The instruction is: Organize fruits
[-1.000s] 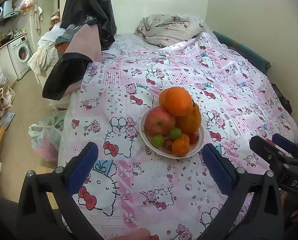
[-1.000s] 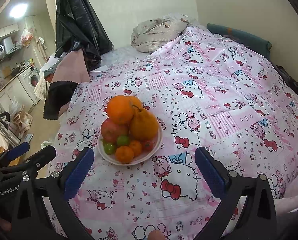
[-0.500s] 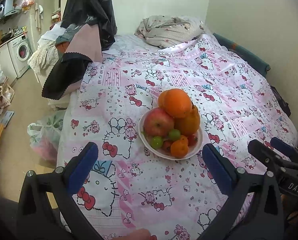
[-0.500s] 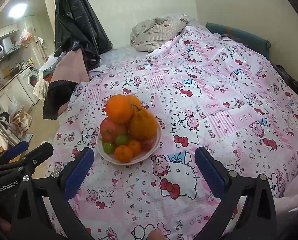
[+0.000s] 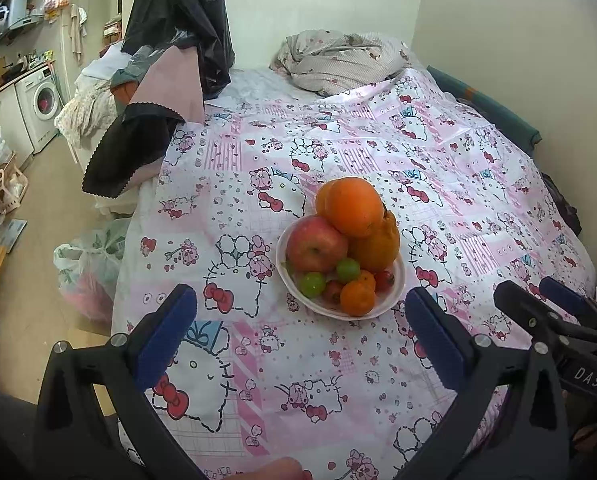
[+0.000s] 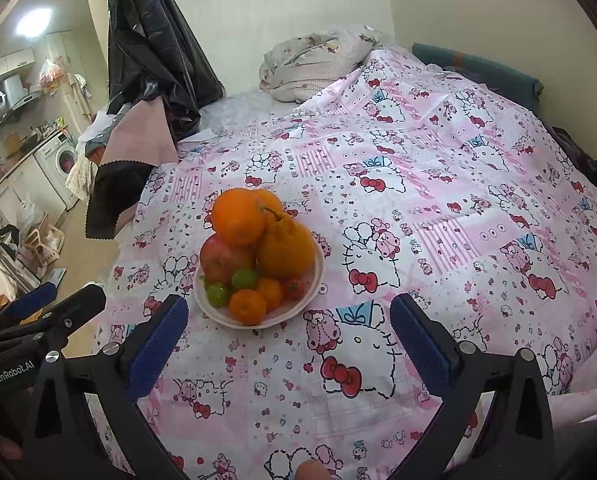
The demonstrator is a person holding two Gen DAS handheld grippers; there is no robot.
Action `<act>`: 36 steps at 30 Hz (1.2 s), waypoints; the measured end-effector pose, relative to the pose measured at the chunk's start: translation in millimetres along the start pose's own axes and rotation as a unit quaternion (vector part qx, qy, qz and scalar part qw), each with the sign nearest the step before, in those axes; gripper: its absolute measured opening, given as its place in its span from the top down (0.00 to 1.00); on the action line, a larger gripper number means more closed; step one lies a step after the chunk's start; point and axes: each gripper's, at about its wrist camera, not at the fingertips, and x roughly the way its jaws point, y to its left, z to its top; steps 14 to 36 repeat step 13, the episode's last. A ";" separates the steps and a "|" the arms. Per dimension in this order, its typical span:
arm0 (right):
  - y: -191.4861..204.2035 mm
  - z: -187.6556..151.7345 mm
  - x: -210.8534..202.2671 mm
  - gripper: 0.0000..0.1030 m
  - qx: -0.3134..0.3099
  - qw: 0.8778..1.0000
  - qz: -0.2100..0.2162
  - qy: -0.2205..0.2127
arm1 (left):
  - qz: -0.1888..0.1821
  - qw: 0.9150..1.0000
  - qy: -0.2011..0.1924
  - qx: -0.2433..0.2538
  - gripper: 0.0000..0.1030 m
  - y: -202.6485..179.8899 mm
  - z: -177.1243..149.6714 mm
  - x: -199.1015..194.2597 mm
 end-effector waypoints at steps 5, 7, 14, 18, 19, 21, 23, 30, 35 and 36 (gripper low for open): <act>0.9 0.7 -0.8 0.00 -0.001 1.000 -0.001 0.000 | -0.003 1.000 0.003 -0.003 0.00 0.5 -0.4 1.3; 1.1 1.5 0.1 0.00 -0.001 1.000 -0.002 -0.001 | -0.002 1.000 0.004 -0.004 0.00 0.9 -0.4 2.2; 2.8 2.7 1.6 0.00 -0.005 1.000 -0.002 0.002 | 0.005 1.000 0.004 0.002 0.00 0.3 -2.2 3.0; 2.8 2.7 1.6 0.00 -0.005 1.000 -0.002 0.002 | 0.005 1.000 0.004 0.002 0.00 0.3 -2.2 3.0; 2.8 2.7 1.6 0.00 -0.005 1.000 -0.002 0.002 | 0.005 1.000 0.004 0.002 0.00 0.3 -2.2 3.0; 2.8 2.7 1.6 0.00 -0.005 1.000 -0.002 0.002 | 0.005 1.000 0.004 0.002 0.00 0.3 -2.2 3.0; 2.8 2.7 1.6 0.00 -0.005 1.000 -0.002 0.002 | 0.005 1.000 0.004 0.002 0.00 0.3 -2.2 3.0; 2.8 2.7 1.6 0.00 -0.005 1.000 -0.002 0.002 | 0.005 1.000 0.004 0.002 0.00 0.3 -2.2 3.0; 2.8 2.7 1.6 0.00 -0.005 1.000 -0.002 0.002 | 0.005 1.000 0.004 0.002 0.00 0.3 -2.2 3.0; 2.8 2.7 1.6 0.00 -0.005 1.000 -0.002 0.002 | 0.005 1.000 0.004 0.002 0.00 0.3 -2.2 3.0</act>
